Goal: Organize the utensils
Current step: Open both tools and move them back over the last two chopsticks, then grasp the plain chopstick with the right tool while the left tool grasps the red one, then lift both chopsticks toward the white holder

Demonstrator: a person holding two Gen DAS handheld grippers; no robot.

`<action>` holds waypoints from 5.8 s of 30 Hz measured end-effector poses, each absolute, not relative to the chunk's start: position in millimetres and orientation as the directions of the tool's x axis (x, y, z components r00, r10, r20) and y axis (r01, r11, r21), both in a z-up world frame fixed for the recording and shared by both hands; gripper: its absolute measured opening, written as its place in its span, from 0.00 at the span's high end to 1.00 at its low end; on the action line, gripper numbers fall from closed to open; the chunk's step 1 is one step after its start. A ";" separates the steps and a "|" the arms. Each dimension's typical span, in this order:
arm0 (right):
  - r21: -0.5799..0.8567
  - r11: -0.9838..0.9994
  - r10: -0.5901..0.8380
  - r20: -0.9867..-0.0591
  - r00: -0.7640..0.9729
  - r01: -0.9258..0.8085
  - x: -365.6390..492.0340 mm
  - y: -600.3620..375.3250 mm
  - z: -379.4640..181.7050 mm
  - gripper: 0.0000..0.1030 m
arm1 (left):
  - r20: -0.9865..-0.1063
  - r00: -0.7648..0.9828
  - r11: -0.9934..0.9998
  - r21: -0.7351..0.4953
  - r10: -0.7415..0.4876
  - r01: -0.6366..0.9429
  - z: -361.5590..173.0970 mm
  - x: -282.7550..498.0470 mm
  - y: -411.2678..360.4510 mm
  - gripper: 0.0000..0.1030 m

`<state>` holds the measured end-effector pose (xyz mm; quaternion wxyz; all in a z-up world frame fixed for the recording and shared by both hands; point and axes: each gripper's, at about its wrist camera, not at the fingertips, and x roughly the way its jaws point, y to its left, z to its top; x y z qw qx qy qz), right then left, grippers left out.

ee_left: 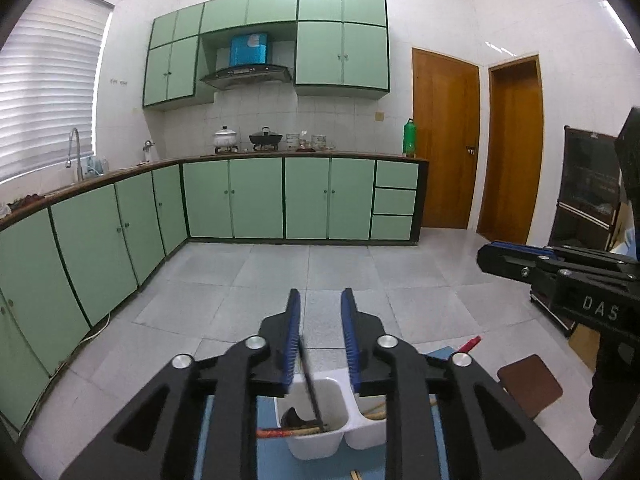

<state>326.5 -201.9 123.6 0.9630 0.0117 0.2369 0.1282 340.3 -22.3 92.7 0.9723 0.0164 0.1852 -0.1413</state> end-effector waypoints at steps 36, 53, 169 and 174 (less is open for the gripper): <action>0.084 0.976 0.198 -0.736 0.648 -0.203 120.6 -155.4 -114.8 0.13 | -0.698 0.704 0.988 -0.034 -0.131 0.150 -104.2 163.0 23.7 0.25; 0.044 0.972 0.177 -0.787 0.591 -0.233 118.5 -129.1 -138.7 0.45 | -0.733 0.673 0.992 -0.027 -0.104 0.123 -123.5 154.6 31.6 0.25; 0.082 0.927 0.356 -0.501 0.789 -0.366 151.3 -188.2 76.6 0.94 | -0.493 0.817 0.946 -0.044 -0.299 0.320 49.8 180.3 -15.8 0.95; 0.082 0.919 0.376 -0.470 0.798 -0.385 167.8 -185.0 102.4 0.94 | -0.463 0.830 0.941 -0.027 -0.311 0.338 69.6 195.2 -17.8 0.95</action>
